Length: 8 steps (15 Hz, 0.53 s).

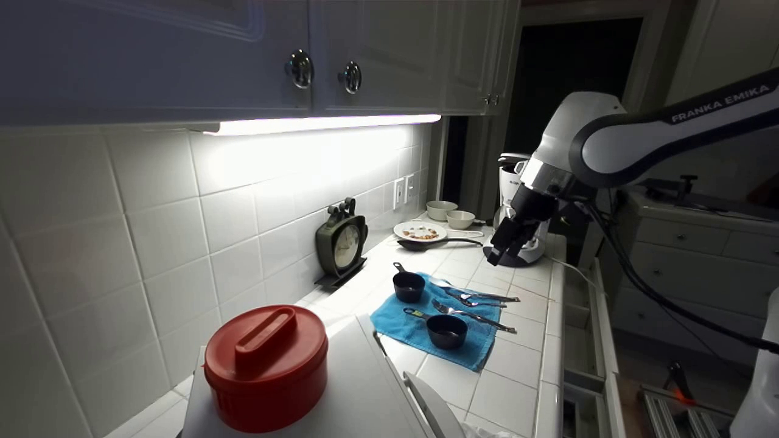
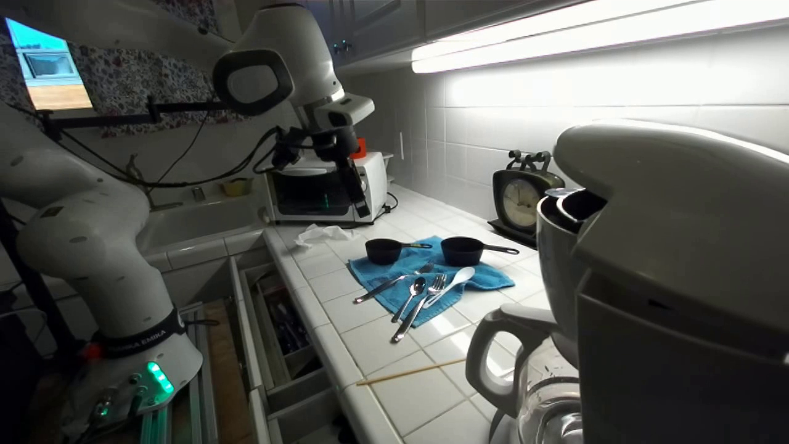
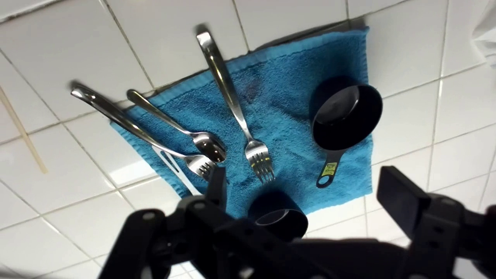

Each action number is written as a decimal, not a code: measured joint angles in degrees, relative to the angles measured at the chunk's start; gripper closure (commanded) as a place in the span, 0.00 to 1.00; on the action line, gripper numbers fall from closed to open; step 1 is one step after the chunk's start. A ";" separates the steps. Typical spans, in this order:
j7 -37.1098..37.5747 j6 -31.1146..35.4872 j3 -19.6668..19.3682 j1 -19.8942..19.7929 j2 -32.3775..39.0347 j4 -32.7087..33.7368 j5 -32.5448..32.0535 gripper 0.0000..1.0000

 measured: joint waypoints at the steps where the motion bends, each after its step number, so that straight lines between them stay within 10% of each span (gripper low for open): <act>1: -1.27 1.76 -0.90 -0.02 1.52 0.13 0.00 0.00; 8: -1.50 13.03 -3.52 -1.10 11.72 2.26 0.00 0.00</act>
